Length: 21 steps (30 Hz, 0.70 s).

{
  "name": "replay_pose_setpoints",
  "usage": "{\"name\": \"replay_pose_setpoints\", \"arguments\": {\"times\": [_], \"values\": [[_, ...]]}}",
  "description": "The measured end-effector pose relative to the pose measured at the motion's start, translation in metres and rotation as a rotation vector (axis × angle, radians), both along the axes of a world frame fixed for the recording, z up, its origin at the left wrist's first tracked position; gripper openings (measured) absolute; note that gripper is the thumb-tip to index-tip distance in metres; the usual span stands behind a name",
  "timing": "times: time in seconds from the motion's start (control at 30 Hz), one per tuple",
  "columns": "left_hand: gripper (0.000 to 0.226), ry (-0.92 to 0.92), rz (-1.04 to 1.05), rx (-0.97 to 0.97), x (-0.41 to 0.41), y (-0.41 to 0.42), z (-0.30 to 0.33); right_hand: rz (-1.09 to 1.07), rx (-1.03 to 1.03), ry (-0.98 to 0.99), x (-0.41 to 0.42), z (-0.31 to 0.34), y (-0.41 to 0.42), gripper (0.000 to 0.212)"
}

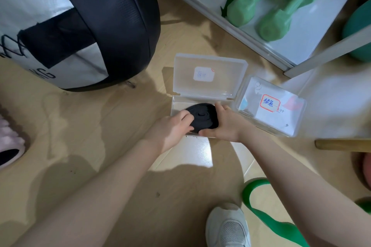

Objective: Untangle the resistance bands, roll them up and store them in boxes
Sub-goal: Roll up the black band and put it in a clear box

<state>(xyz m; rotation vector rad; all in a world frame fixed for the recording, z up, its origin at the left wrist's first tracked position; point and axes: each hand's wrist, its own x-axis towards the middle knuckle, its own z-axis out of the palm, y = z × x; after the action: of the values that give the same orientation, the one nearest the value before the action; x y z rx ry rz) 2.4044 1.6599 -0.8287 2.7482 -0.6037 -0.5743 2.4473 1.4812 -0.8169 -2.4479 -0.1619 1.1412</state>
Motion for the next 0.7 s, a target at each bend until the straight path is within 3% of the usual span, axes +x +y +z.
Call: {"name": "replay_pose_setpoints", "arguments": {"times": [0.13,0.23,0.37,0.47,0.5,0.6,0.7], "values": [[0.032,0.058,0.009,0.016,0.002,0.000,0.005,0.019,-0.094,0.004,0.000,0.001,0.008,0.077],[0.026,-0.023,0.021,-0.013,-0.003,0.002,-0.003,-0.042,-0.110,0.055,0.004,0.001,0.009,0.080],[0.022,-0.109,-0.036,-0.073,-0.005,0.005,-0.009,-0.098,-0.135,0.238,0.015,0.007,0.011,0.085],[0.024,-0.141,-0.047,-0.096,-0.003,0.006,-0.009,-0.226,0.012,0.410,0.022,0.010,0.011,0.089],[0.028,-0.150,-0.055,-0.075,-0.003,0.006,-0.009,-0.299,0.065,0.418,0.024,0.007,0.009,0.083],[0.023,-0.223,-0.062,-0.037,-0.007,0.010,-0.009,-0.509,0.141,0.346,0.024,0.005,0.007,0.038],[0.027,-0.249,-0.051,-0.071,-0.010,0.014,-0.008,-0.628,0.233,0.311,0.018,0.004,0.006,0.025]]}}
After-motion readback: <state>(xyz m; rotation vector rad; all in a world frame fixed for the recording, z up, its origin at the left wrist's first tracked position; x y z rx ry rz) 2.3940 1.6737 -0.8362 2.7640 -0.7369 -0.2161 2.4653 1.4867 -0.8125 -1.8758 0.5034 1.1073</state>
